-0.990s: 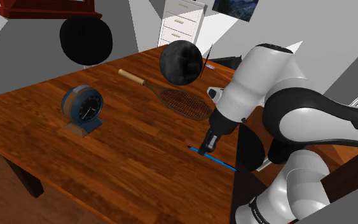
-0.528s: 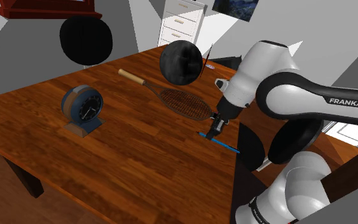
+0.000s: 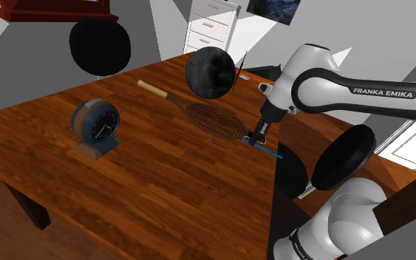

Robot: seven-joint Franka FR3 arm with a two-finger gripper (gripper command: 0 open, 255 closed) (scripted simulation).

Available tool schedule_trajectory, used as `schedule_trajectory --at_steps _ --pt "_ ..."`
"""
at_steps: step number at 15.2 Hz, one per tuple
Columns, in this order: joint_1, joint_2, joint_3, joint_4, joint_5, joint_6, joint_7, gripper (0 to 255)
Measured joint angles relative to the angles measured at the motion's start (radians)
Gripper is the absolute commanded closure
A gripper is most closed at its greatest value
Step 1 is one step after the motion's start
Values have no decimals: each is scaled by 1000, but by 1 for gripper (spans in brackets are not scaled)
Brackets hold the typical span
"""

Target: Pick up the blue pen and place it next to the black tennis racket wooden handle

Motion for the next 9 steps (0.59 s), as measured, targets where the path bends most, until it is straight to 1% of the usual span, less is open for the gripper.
schedule_trajectory --at_steps 5,6,9 --pt "-50 97 -111 78 -53 17 -126 255" --pt "-58 132 -137 109 -61 20 -156 255" --pt "-64 173 -165 111 -68 59 -187 255"
